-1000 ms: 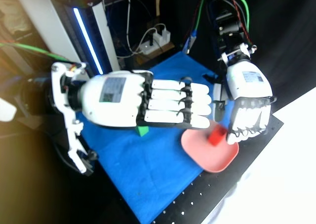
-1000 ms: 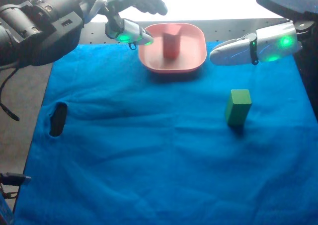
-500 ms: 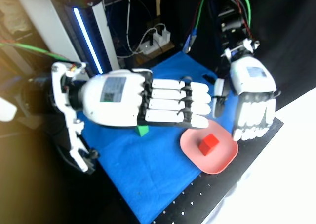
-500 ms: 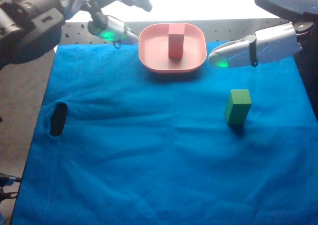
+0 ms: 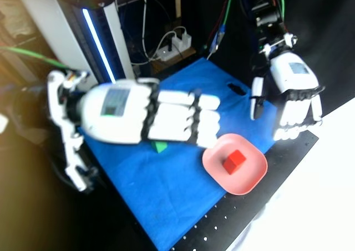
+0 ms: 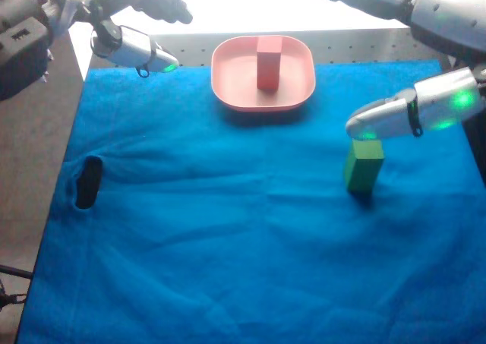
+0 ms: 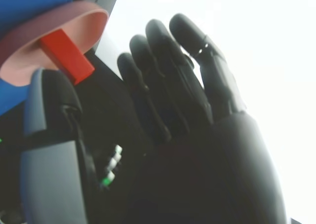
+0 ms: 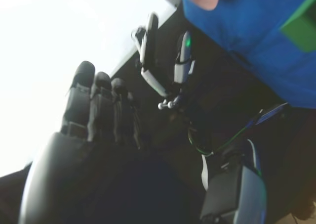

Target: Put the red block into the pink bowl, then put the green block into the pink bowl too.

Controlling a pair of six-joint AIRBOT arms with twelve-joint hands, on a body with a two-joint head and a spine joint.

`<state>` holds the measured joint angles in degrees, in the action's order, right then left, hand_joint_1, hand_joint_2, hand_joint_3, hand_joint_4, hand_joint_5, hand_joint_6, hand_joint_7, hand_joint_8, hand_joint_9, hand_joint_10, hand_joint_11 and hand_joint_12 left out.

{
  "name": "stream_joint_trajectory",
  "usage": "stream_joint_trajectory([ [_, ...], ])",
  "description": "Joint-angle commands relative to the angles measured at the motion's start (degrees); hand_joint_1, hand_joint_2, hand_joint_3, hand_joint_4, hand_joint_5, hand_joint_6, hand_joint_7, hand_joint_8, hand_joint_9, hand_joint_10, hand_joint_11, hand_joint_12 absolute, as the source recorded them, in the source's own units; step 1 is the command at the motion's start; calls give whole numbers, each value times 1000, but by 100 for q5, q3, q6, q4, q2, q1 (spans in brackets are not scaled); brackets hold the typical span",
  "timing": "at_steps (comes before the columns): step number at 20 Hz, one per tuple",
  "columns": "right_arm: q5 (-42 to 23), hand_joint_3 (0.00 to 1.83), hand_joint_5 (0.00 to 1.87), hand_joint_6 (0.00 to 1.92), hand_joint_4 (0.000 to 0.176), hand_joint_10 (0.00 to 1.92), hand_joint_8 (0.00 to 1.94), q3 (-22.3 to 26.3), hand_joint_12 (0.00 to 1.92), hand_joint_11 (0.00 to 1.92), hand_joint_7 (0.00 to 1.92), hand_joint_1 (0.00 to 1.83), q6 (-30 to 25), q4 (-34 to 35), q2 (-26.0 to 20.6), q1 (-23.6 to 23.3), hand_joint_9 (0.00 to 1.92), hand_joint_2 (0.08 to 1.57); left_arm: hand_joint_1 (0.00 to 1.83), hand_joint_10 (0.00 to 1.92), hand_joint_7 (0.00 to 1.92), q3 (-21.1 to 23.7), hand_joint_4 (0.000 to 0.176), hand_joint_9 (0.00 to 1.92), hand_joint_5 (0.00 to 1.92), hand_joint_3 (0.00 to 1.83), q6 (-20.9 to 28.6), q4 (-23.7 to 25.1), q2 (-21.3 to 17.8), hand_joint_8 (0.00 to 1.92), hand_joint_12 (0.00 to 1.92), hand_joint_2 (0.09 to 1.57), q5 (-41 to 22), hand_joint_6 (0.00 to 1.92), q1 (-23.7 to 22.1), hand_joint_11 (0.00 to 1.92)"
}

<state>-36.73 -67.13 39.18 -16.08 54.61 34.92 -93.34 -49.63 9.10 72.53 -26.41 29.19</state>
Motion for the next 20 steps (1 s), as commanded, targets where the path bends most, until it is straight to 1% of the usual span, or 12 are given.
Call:
stream_joint_trajectory([
  [1,-649,0,80,0,0,1,0,22,539,0,222,320,-21,171,-2,5,262,787,1007,16,910,46,0,872,851,0,-118,-139,-63,8,1163,950,-690,1,-51,354],
  [3,-637,0,75,0,0,0,0,26,686,0,234,345,-21,269,-8,160,281,803,955,10,892,237,0,862,826,0,-310,-179,-224,1,1163,953,-750,0,-75,341],
  [5,-612,0,99,8,0,17,5,28,765,124,248,343,-21,359,-8,308,326,805,942,2,848,361,0,845,794,2,-313,-210,-350,0,1326,960,-877,0,-74,278],
  [7,-608,0,129,15,0,26,6,34,815,218,255,340,-21,434,-8,443,360,796,963,0,829,412,9,840,770,0,-328,-222,-401,0,1401,963,-913,0,-74,256],
  [8,-606,0,176,1,0,12,2,38,974,230,316,372,-21,457,-7,502,444,817,962,7,855,416,1,859,772,2,-332,-229,-407,6,1460,959,-916,0,-73,283],
  [11,-595,4,212,2,0,16,9,45,944,269,401,428,-21,459,19,555,510,845,964,4,835,418,0,855,745,1,-337,-249,-409,0,1374,970,-916,1,-63,296],
  [12,-590,3,235,1,0,8,3,44,976,244,415,498,-21,458,39,564,516,860,944,3,829,418,0,856,742,0,-337,-250,-408,0,1334,972,-915,0,-62,306],
  [13,-590,2,293,3,0,5,1,42,1014,221,419,561,-20,458,58,568,522,868,931,0,825,418,11,843,744,1,-338,-259,-406,0,1317,972,-914,1,-61,284],
  [14,-588,1,376,7,0,19,10,41,1010,308,510,579,-20,456,76,570,607,872,931,4,831,418,9,851,752,0,-338,-271,-402,1,1270,972,-917,2,-61,306],
  [15,-586,0,404,3,0,21,8,40,972,381,570,532,-20,451,97,573,674,868,945,4,835,418,0,853,759,0,-338,-272,-397,3,1256,966,-921,4,-62,309],
  [18,-561,0,531,4,0,27,12,28,1112,366,763,666,-20,400,171,577,798,857,948,6,859,423,0,859,775,0,-338,-278,-393,10,1253,958,-922,9,-63,314],
  [20,-527,5,567,11,0,56,20,14,1143,396,812,647,-20,368,229,594,883,872,944,1,848,442,0,848,778,0,-341,-277,-393,3,1278,962,-942,4,-63,293],
])
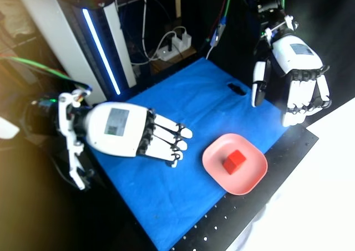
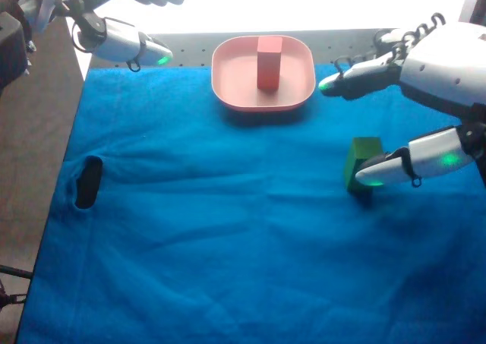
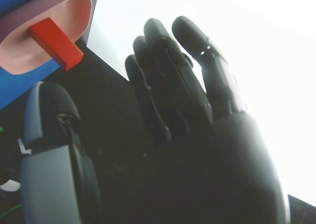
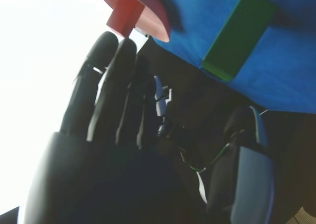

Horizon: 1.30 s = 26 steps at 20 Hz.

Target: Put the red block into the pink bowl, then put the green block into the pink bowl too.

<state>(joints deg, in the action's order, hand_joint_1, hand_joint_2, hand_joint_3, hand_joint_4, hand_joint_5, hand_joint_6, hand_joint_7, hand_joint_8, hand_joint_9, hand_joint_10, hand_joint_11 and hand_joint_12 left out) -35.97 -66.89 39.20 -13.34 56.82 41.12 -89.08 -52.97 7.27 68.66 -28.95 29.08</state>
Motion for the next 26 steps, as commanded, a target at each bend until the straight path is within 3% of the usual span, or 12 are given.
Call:
stream_joint_trajectory([
  [1,-593,2,589,5,0,59,12,-16,1163,386,835,630,-22,95,32,-3,910,873,953,1,853,25,0,848,780,0,-6,-94,-9,3,1306,963,-706,2,-54,279],
  [7,-563,0,680,3,0,48,4,-51,1085,563,898,660,-22,101,112,77,974,852,928,0,802,73,5,822,752,1,-6,-95,-52,0,1233,949,-766,0,-55,301],
  [11,-559,3,834,7,0,83,20,-62,1094,686,1053,960,-22,110,125,82,1117,980,928,2,824,79,0,827,756,0,-6,-95,-53,7,1246,945,-766,1,-53,304],
  [12,-559,4,940,1,0,104,489,-62,1160,693,1179,1290,-22,110,126,82,1191,1004,927,0,818,79,0,819,750,0,-7,-95,-52,3,1242,947,-761,0,-52,301],
  [13,-559,5,972,589,0,124,732,-63,1136,792,1201,1284,-22,111,130,82,1269,1053,930,0,820,79,0,815,755,0,-7,-95,-51,4,1237,945,-759,2,-51,298],
  [14,-559,0,1064,565,0,199,852,-64,1294,877,1184,1287,-22,112,132,82,1364,1055,937,0,820,79,0,813,762,0,-9,-95,-50,3,1226,947,-756,5,-50,285],
  [16,-559,1,1204,409,0,799,810,-70,1355,928,1209,1289,-22,115,142,81,1178,1027,934,2,829,78,0,821,777,0,-14,-98,-50,1,1153,935,-746,3,-49,305],
  [19,-560,0,1194,469,0,682,753,-81,1300,846,1217,1278,-22,118,161,81,1155,1026,941,3,841,77,0,824,781,0,-18,-111,-48,5,1147,935,-742,3,-43,307],
  [20,-560,2,1235,339,0,939,853,-82,1461,910,1190,1291,-22,119,161,81,1152,1028,940,2,838,77,0,822,777,0,-18,-111,-47,4,1145,934,-742,1,-43,302],
  [22,-560,0,1233,325,0,977,879,-112,1455,911,1179,1293,-22,119,161,79,1115,1032,942,3,837,79,0,825,779,0,-18,-117,-45,3,1150,935,-742,2,-37,307],
  [25,-560,0,1166,510,0,637,765,-190,1286,845,1208,1275,-22,119,198,75,1135,1034,944,2,833,89,0,826,785,0,-18,-119,-40,1,1143,928,-757,3,-33,320],
  [26,-561,4,1175,382,0,1134,1096,-223,1609,856,1065,1277,-22,117,234,54,1035,1071,936,5,829,93,0,833,782,0,-19,-119,-33,0,1139,928,-769,1,-26,323],
])
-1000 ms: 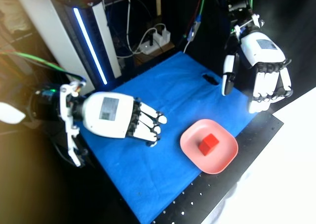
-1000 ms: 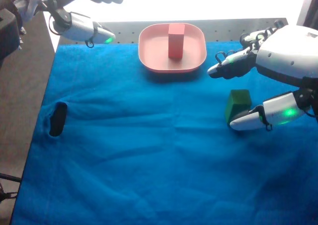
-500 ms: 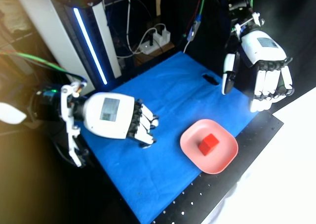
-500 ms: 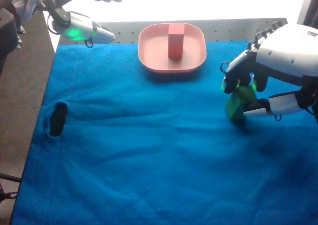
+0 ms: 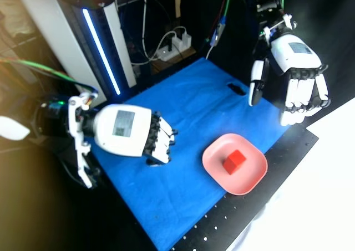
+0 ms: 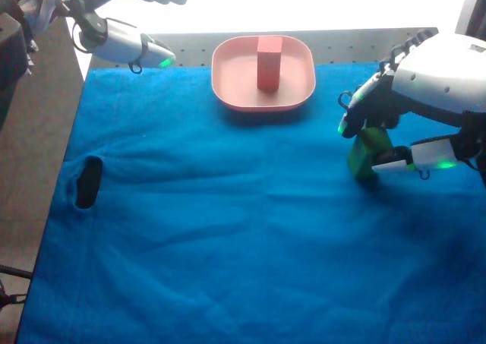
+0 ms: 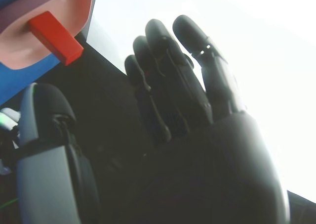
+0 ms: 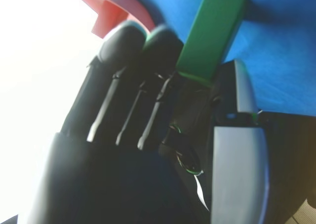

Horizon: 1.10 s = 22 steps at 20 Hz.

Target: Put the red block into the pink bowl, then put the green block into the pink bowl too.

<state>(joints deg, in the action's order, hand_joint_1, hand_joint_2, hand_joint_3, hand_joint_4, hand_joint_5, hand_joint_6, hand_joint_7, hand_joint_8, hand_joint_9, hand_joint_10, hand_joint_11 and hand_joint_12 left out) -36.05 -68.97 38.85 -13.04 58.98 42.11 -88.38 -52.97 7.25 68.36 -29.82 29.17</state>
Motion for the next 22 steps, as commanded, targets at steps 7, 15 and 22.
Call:
stream_joint_trajectory([
  [7,-553,0,1182,430,0,788,917,-221,1386,805,1155,1288,14,31,153,-511,1102,1044,885,2,852,135,0,853,784,2,-24,-104,1,3,1144,940,-854,0,115,286],
  [15,-550,0,1150,467,0,1007,948,-596,1521,832,1152,1290,14,1,458,-939,1064,1050,921,0,828,444,0,759,771,0,-171,-80,-70,6,1303,933,-1108,0,328,55],
  [22,-529,0,1088,653,0,797,809,-837,1382,870,1195,1284,14,12,630,-1140,1120,1048,971,8,785,712,0,731,751,3,-173,-18,-176,5,1060,946,-1337,1,485,0],
])
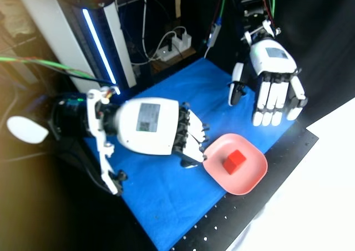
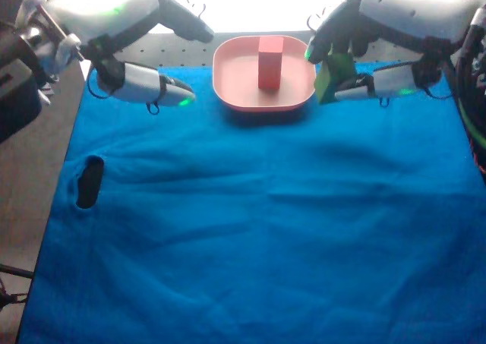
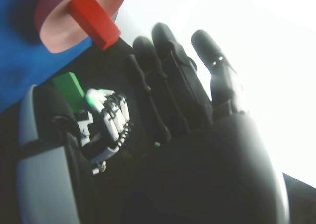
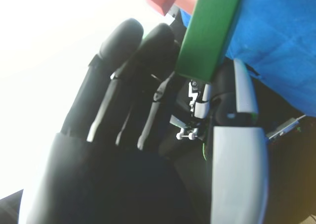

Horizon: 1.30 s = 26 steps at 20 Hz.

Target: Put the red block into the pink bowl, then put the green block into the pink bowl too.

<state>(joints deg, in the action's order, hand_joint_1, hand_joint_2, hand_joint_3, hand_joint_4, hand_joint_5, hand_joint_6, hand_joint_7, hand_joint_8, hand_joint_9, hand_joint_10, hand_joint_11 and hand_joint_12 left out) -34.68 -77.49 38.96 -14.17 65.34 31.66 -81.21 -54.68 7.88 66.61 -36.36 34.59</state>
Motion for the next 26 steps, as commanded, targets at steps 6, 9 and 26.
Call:
stream_joint_trajectory([
  [6,-574,1,1226,295,0,1191,1083,-292,1656,810,1082,1284,4,229,191,-232,998,1059,1011,9,744,283,37,657,698,2,-3,-33,-142,3,703,951,-1032,1,170,0],
  [9,-501,0,1191,589,0,1870,1527,-403,1917,912,969,1196,4,229,285,-306,980,1031,935,3,745,380,1,675,687,0,-3,38,-140,0,638,939,-1125,0,227,104],
  [26,-448,0,1171,351,0,1217,1119,-1015,1655,760,1060,1281,4,238,973,-478,987,1077,857,0,758,546,0,662,708,0,1,94,-94,2,759,917,-1524,0,410,84],
])
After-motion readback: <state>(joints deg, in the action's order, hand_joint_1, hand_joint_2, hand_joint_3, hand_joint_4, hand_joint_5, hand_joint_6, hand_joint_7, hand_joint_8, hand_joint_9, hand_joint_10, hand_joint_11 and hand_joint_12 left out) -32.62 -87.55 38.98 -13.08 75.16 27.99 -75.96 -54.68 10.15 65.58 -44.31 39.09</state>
